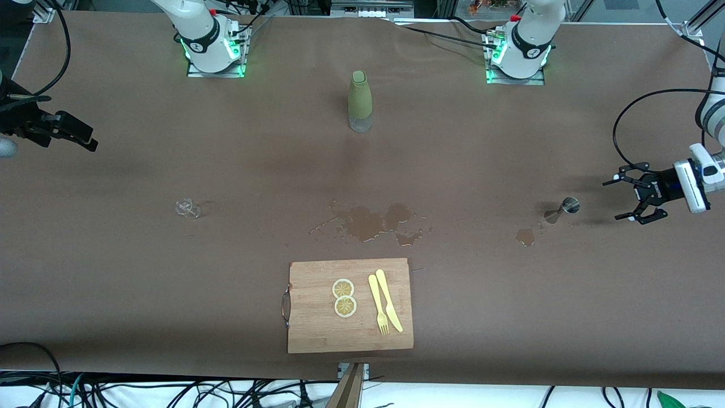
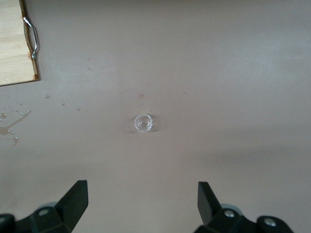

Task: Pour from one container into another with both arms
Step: 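Lower the left gripper around the steel jigger, then grasp the steel jigger with the left gripper while the right gripper grasps the glass, then carry the jigger and glass toward each other above the board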

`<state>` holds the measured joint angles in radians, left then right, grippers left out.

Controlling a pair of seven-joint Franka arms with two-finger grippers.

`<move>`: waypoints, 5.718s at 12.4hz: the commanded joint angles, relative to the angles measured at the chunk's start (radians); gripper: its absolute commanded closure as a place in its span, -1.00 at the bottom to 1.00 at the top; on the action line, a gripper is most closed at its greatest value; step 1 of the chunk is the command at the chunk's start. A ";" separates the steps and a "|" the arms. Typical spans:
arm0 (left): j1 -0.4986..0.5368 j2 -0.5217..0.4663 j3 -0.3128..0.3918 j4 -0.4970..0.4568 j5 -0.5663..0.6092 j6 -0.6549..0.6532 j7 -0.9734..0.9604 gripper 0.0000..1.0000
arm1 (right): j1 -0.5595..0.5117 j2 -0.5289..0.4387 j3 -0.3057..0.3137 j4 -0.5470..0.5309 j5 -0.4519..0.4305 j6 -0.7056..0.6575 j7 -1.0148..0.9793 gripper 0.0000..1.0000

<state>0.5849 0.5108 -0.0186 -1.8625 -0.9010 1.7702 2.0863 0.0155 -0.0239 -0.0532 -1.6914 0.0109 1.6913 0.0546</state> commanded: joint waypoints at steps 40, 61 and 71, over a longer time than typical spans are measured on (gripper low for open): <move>-0.102 0.350 0.020 0.049 -0.427 -0.152 0.560 1.00 | -0.308 0.900 0.015 0.085 0.845 -0.001 -2.454 -0.99; -0.476 0.454 -0.254 0.239 -0.789 0.052 0.552 1.00 | -0.173 0.861 0.191 0.189 0.847 -0.085 -1.551 0.67; -0.678 0.511 -0.256 0.336 -0.877 0.192 0.554 1.00 | 0.024 0.757 0.312 0.220 0.847 0.218 -0.880 0.65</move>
<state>-0.0678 1.0023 -0.2771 -1.5579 -1.7417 1.9446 2.6152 -0.0135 0.7708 0.2652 -1.4498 0.8485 1.8508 -0.9267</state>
